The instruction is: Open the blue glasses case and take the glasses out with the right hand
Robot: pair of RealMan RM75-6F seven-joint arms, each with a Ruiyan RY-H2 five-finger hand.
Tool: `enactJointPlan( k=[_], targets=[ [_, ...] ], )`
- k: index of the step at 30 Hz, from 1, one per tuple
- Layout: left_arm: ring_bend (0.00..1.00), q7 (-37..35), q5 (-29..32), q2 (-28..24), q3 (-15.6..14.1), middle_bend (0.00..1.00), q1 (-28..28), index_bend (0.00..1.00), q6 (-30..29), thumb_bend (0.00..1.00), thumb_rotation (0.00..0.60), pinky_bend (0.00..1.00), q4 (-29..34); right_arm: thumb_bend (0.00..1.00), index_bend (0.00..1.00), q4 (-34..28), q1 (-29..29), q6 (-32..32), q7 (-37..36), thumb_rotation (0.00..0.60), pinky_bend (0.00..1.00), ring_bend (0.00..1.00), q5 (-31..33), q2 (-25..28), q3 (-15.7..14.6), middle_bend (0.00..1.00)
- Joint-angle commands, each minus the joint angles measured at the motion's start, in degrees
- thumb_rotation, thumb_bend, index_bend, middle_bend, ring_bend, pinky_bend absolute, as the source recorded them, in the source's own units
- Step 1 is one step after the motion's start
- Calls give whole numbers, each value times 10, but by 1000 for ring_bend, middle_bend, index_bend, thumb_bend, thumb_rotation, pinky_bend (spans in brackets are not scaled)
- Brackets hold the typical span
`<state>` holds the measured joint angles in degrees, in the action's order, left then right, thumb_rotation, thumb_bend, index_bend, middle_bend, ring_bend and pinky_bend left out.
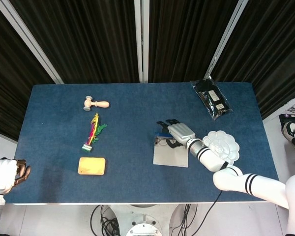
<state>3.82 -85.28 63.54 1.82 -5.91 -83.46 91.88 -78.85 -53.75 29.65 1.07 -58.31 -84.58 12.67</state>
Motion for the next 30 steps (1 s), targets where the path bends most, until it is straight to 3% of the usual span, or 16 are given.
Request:
enactJointPlan(
  k=[1, 4, 9, 12, 23, 30],
  targets=[
    [852, -1, 0, 0, 0, 997, 0, 857, 0, 387, 600, 661, 0, 486, 0, -17, -6, 2, 2, 600, 0, 0, -14, -2, -4, 283],
    [851, -2, -1, -1, 0, 997, 0, 857, 1, 387, 600, 661, -1, 460, 0, -34, -4, 11, 8, 600, 0, 0, -29, 8, -13, 298],
    [851, -2, -1, -2, -1, 996, -1, 857, 1, 387, 600, 661, 0, 301, 1, -21, 8, 63, 32, 600, 0, 0, -37, 13, -18, 315],
    [850, -1, -1, -2, -1, 996, 0, 857, 1, 387, 600, 661, 1, 226, 54, -3, 5, 79, 62, 600, 0, 0, -23, 9, -22, 323],
    [849, -3, -1, -2, -1, 996, -1, 857, 2, 387, 600, 661, 1, 217, 230, 29, -15, 76, 134, 600, 0, 0, 22, -20, -46, 321],
    [848, -4, -1, -2, -1, 995, -1, 856, 2, 387, 600, 661, 0, 287, 310, 41, -23, 76, 151, 600, 0, 0, 36, -34, -50, 309]
  ],
)
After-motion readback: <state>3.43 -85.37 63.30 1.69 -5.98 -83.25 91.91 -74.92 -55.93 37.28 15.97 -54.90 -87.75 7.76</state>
